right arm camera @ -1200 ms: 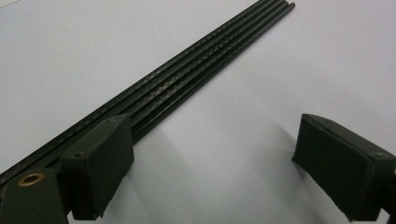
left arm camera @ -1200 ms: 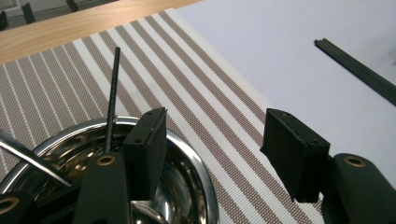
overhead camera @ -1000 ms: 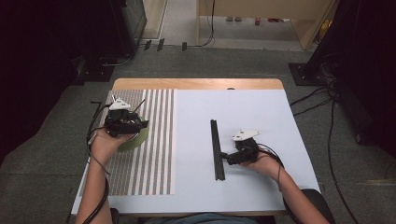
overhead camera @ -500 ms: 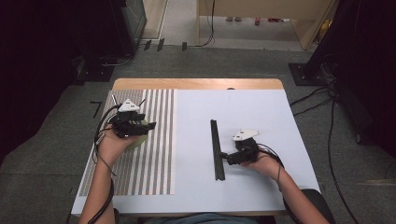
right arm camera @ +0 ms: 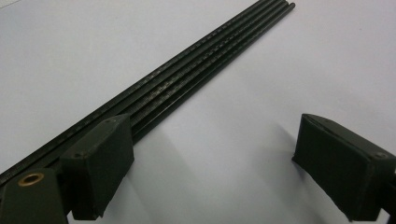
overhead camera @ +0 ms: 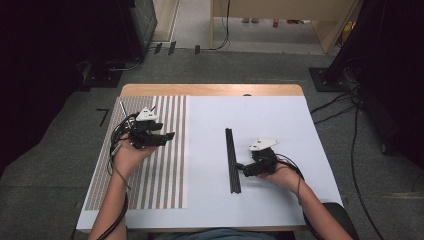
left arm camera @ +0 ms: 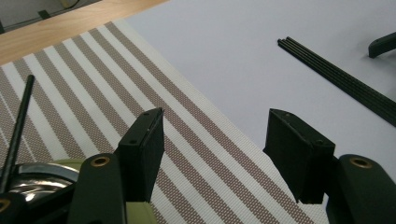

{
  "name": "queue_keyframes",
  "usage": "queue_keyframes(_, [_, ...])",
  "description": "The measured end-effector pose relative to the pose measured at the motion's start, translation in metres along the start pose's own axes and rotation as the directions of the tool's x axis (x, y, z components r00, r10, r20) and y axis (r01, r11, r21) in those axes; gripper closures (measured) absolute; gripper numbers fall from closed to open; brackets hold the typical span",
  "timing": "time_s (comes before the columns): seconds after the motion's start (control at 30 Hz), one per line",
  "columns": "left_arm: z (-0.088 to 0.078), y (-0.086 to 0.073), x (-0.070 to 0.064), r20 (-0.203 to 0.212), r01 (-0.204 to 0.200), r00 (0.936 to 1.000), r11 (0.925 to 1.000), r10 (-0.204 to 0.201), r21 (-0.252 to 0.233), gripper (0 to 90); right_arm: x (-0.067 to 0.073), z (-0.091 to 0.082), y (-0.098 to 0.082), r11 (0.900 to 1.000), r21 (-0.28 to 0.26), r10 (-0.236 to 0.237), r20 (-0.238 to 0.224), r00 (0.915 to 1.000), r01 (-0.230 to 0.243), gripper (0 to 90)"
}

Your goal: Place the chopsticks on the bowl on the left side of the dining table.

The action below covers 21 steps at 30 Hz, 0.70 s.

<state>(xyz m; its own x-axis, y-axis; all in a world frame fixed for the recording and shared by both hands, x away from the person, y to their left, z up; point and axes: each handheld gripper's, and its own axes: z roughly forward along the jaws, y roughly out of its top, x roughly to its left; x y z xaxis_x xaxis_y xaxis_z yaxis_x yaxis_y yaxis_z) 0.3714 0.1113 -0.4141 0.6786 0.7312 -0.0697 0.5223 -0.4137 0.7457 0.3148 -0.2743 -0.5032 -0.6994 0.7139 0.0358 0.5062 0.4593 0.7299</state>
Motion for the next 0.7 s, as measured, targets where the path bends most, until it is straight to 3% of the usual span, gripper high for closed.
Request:
queue_keyframes(0.27, [0.011,0.003,-0.011,0.017,-0.036,0.9992,0.9992,0.036,0.017,37.5,0.0,0.0,0.0,1.0,0.0,0.0,0.0,1.0,0.0,11.4])
queue_keyframes(0.7, [0.023,-0.002,-0.022,0.028,-0.038,0.9989,0.9991,0.037,0.017,35.7,0.0,0.0,0.0,1.0,0.0,0.0,0.0,1.0,0.0,11.4])
